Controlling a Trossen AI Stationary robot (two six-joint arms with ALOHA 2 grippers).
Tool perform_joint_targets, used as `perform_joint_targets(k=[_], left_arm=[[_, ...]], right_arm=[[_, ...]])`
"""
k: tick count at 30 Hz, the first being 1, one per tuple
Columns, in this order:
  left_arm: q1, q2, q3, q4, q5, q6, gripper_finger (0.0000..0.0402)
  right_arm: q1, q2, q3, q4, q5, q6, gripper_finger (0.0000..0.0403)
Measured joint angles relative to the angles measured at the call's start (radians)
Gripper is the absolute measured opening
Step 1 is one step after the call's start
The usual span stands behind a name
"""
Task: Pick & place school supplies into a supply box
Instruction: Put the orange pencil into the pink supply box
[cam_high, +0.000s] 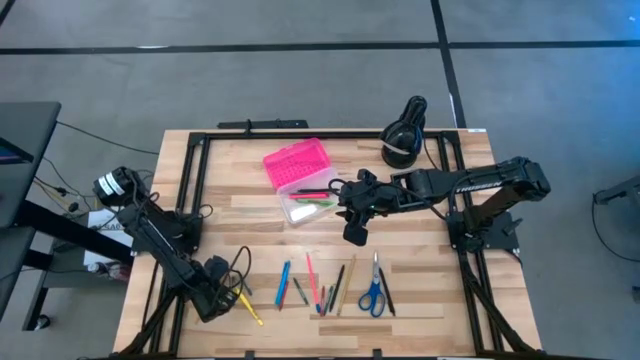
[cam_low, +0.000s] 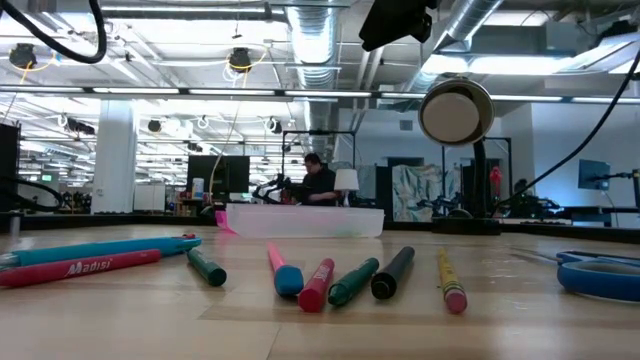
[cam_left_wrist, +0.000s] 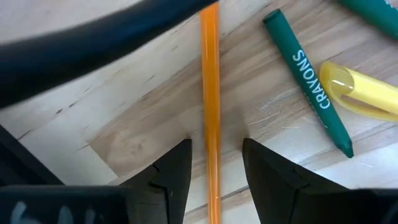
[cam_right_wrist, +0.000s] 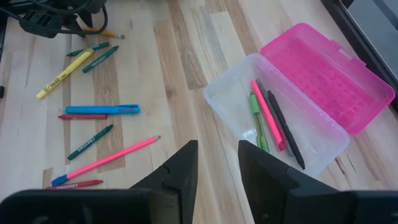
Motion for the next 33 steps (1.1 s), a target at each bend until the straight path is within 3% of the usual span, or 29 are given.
perform_joint_targets(k=[6,19,33], left_arm=[[0.0,0.001,-0.001,0.001,-0.003,0.006,0.0129],[-0.001,0.002,-0.002,0.004,-0.009,0.011,0.0051],[-0.003,0.002,-0.002,0.005,-0.057,-0.024,0.002]], right_arm=[[0.001,0.0,0.0,0.0,0.0,0.006,0.0107],[0.002,0.0,0.0,0.0,-0.001,0.021,0.0107],[0.002,0.0,0.0,0.001,0.0,0.021,0.0107]])
